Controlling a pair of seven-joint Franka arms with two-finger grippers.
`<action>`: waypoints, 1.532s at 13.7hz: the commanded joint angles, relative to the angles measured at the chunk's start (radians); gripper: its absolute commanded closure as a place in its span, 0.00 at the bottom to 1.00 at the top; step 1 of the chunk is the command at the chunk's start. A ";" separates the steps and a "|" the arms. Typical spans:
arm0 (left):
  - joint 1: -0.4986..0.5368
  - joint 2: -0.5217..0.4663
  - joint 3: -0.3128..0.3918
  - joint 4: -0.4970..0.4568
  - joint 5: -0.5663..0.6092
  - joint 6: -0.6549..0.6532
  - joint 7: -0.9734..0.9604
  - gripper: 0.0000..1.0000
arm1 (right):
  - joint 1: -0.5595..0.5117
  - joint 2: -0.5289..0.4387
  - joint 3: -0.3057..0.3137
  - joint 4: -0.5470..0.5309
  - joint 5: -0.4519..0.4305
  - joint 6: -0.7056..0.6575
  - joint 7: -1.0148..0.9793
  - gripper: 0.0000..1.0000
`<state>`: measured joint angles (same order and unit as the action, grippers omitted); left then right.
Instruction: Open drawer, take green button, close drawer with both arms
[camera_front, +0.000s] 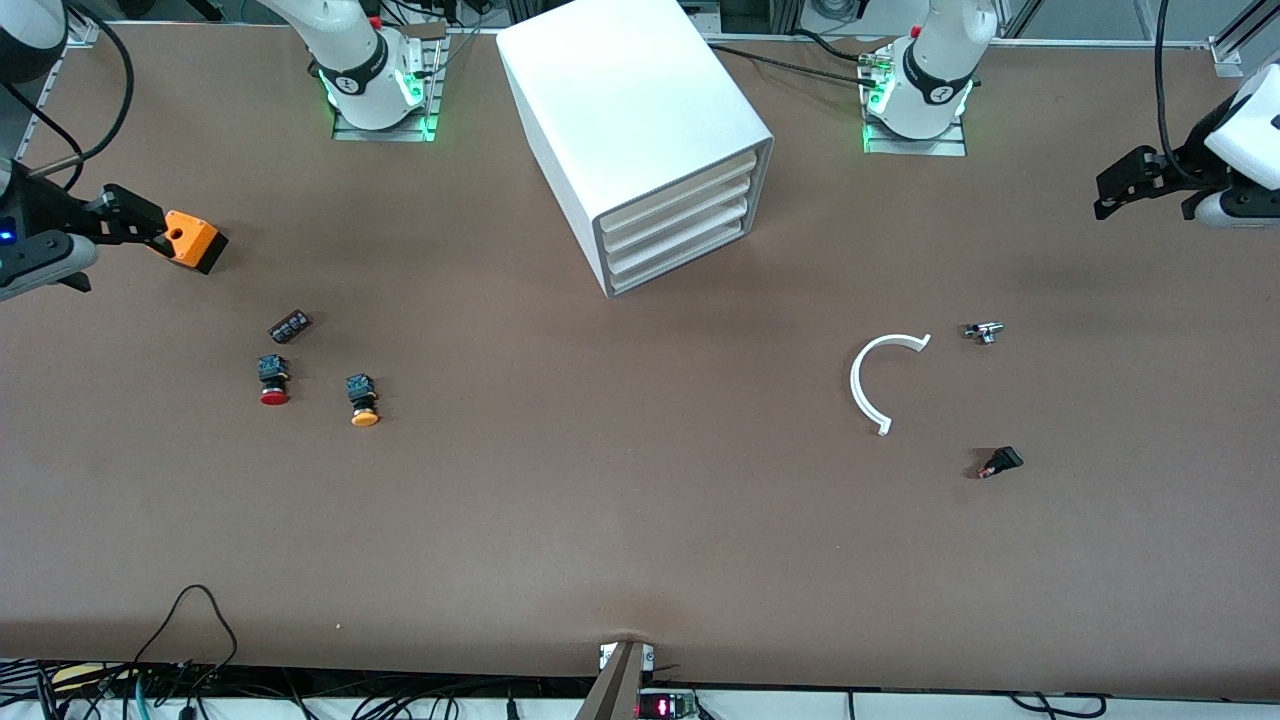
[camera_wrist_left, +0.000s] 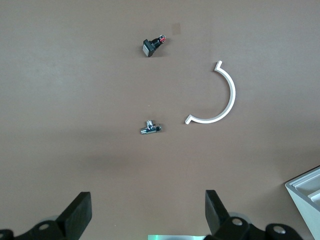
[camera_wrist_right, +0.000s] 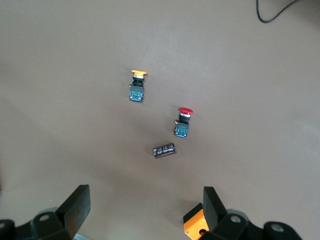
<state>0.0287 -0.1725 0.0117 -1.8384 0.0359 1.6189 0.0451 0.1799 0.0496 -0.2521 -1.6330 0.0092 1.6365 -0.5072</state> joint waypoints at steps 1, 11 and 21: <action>0.008 -0.033 -0.007 -0.047 0.007 0.022 0.002 0.00 | -0.046 0.024 0.002 0.035 0.038 -0.023 -0.014 0.00; -0.006 0.114 -0.048 -0.051 -0.250 -0.155 0.004 0.00 | -0.022 0.024 0.010 0.045 0.037 -0.015 -0.001 0.00; -0.016 0.523 -0.245 0.001 -0.603 -0.125 0.135 0.01 | -0.022 0.024 0.010 0.045 0.038 -0.020 -0.001 0.00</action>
<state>0.0112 0.2420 -0.2299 -1.8857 -0.4958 1.5099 0.0974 0.1599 0.0615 -0.2427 -1.6151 0.0328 1.6355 -0.5103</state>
